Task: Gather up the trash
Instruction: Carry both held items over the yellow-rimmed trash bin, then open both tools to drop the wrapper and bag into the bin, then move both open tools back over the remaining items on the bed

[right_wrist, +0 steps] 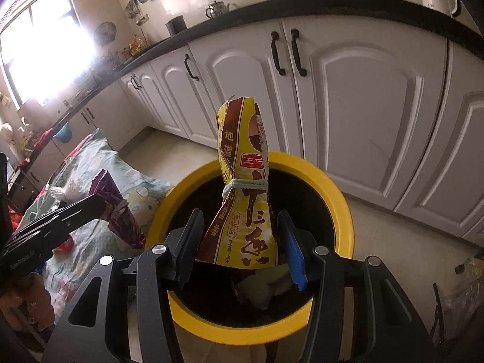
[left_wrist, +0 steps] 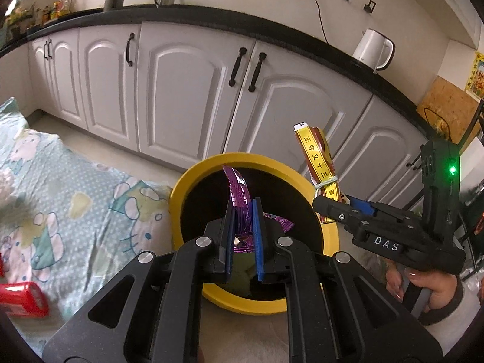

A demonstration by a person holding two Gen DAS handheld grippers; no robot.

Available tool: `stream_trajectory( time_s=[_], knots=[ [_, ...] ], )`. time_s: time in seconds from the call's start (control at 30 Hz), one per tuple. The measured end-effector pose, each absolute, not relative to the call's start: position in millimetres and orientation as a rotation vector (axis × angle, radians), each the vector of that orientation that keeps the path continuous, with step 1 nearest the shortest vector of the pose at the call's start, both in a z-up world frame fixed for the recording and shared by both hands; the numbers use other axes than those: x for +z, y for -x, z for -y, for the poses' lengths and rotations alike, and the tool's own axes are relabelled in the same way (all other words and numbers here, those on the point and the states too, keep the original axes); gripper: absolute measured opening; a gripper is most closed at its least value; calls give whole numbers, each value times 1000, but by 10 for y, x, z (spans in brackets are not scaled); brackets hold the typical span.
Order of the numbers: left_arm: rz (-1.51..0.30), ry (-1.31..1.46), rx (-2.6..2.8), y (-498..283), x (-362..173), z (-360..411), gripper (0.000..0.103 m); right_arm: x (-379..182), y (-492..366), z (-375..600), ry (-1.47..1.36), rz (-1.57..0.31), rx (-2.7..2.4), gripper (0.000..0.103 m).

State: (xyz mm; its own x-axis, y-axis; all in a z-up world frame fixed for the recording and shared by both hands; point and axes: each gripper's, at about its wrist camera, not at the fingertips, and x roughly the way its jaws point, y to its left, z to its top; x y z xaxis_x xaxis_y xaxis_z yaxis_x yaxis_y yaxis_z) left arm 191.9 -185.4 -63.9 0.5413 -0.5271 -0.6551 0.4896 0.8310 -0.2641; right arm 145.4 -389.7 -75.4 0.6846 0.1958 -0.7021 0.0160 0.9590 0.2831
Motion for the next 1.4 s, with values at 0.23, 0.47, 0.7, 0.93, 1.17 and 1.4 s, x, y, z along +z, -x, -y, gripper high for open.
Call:
stream_trajectory(
  time_s=[0.23, 0.47, 0.7, 0.93, 1.17, 1.4],
  knots=[
    [-836, 40, -612, -1991, -791, 1943, 6, -900, -1452, 3924, -283, -859, 102, 49],
    [-863, 35, -610, -2028, -893, 1986, 7, -1000, -1478, 3936, -268, -890, 91, 48],
    [-881, 37, -601, -2074, -929, 2015, 11, -1029, -1492, 3965, -280, -894, 88, 48],
    [-872, 55, -574, -2074, -899, 1943, 48, -914, -1445, 4103, -312, -846, 27, 54],
    [-854, 72, -548, -2046, -825, 1836, 82, -762, -1388, 4159, -300, -788, -14, 66],
    [-816, 81, -499, -2011, -684, 1693, 92, -605, -1339, 4044, -248, -736, -18, 78]
  ],
)
